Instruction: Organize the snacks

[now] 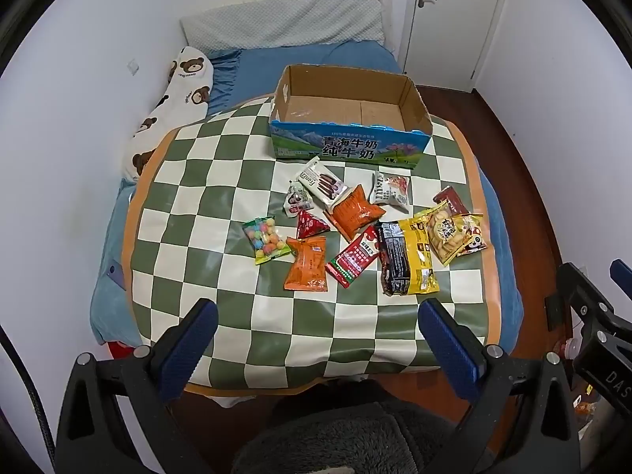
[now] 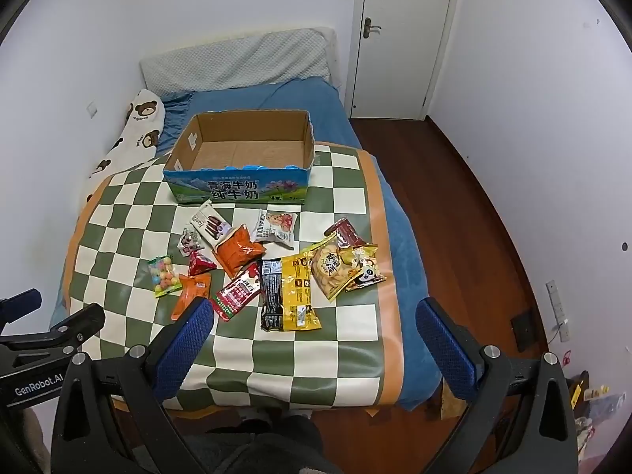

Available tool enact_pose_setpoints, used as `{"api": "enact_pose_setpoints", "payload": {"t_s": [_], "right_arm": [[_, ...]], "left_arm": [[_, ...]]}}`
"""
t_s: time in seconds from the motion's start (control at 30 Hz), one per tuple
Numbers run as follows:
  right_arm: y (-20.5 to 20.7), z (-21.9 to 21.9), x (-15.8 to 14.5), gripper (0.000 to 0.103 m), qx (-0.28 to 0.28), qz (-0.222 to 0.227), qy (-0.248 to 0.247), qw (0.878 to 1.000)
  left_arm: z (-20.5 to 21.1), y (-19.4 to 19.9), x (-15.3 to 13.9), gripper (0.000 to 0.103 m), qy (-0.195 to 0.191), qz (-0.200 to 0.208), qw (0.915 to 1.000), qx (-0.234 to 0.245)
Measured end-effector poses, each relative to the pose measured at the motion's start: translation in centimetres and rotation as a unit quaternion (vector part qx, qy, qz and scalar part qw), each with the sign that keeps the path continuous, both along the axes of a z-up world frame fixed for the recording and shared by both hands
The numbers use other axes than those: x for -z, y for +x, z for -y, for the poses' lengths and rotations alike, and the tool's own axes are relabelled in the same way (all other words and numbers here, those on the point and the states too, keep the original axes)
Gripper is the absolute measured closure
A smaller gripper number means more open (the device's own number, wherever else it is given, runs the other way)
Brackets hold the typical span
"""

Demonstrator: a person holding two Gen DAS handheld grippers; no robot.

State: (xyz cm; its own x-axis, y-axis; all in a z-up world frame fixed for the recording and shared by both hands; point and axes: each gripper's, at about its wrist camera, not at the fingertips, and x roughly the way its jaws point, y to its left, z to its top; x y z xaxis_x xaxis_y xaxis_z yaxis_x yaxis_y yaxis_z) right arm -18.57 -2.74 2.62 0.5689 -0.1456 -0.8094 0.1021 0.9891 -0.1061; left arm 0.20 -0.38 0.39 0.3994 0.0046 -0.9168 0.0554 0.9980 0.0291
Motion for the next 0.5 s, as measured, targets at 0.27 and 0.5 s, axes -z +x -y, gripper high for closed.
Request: {"api": "enact_pose_setpoints", "payload": {"t_s": [0.27,0.5], "right_arm": [[-0.6,-0.7,0.1,0.000,-0.002,-0.001,0.000,1.000],[-0.6,-0.7,0.2,0.000,-0.001,-0.002,-0.001,1.000]], "left_arm": [[-0.7,-0.1,-0.5,0.000,-0.002,-0.003,1.0000,0.001],[-1.0,-0.7,-0.5,0.000,-0.003,-0.002,1.0000,0.004]]}}
